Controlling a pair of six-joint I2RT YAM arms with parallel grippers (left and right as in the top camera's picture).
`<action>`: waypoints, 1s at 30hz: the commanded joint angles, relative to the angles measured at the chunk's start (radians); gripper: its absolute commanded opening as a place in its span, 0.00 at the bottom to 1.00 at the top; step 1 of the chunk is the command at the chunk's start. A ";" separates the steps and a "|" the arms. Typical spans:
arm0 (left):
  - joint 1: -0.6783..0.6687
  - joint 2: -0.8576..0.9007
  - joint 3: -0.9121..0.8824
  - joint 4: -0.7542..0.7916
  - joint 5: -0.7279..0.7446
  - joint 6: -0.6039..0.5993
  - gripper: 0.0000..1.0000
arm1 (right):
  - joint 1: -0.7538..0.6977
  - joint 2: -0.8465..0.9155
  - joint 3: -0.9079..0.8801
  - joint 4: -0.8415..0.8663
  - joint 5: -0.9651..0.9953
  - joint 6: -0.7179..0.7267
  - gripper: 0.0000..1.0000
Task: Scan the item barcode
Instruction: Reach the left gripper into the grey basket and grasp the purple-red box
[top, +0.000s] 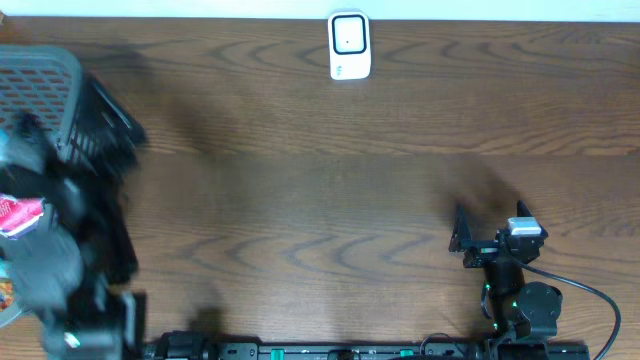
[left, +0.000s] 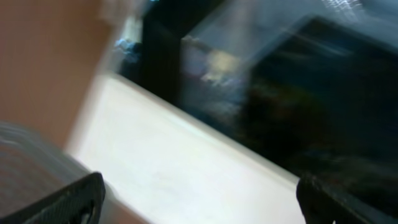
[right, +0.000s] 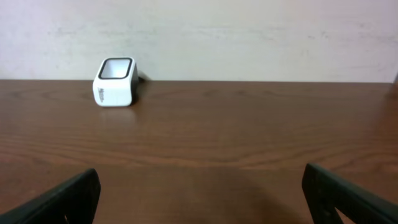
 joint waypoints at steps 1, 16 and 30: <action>0.085 0.203 0.316 -0.142 -0.258 0.156 0.98 | 0.007 -0.006 -0.001 -0.004 0.008 0.011 0.99; 0.668 0.843 0.980 -1.184 0.232 -0.070 0.98 | 0.007 -0.006 -0.001 -0.004 0.008 0.011 0.99; 0.774 1.101 0.957 -1.419 0.087 -0.402 0.98 | 0.007 -0.006 -0.001 -0.004 0.008 0.011 0.99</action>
